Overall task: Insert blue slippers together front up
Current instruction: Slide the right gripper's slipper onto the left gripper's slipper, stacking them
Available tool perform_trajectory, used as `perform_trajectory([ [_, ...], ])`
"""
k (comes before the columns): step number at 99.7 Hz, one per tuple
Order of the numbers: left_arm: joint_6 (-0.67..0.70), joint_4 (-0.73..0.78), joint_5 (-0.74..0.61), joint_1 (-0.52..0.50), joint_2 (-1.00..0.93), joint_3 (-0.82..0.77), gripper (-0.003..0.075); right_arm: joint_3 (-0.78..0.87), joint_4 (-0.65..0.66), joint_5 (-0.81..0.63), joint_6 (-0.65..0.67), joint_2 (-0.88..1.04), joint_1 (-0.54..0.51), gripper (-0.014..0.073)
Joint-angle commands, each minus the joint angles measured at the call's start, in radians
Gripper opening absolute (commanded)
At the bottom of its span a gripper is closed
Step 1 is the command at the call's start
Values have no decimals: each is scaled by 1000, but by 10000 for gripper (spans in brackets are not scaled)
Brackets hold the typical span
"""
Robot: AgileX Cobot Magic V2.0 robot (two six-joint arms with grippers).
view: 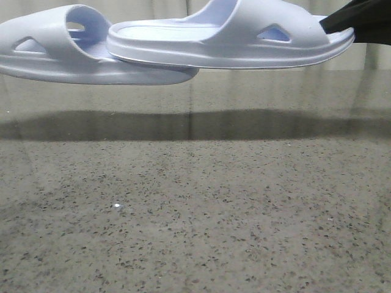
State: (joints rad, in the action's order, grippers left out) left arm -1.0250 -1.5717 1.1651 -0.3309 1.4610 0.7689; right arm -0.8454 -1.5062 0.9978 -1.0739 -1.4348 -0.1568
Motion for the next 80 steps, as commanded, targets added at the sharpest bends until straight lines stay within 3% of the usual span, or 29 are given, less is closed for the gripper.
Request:
perform_trajectory([
  [1, 1, -89, 103, 9, -34, 22, 15, -44, -66, 49, -25, 4, 9, -102],
  [80, 4, -97, 103, 26, -34, 22, 15, -190, -140, 25, -69, -187, 209, -102],
])
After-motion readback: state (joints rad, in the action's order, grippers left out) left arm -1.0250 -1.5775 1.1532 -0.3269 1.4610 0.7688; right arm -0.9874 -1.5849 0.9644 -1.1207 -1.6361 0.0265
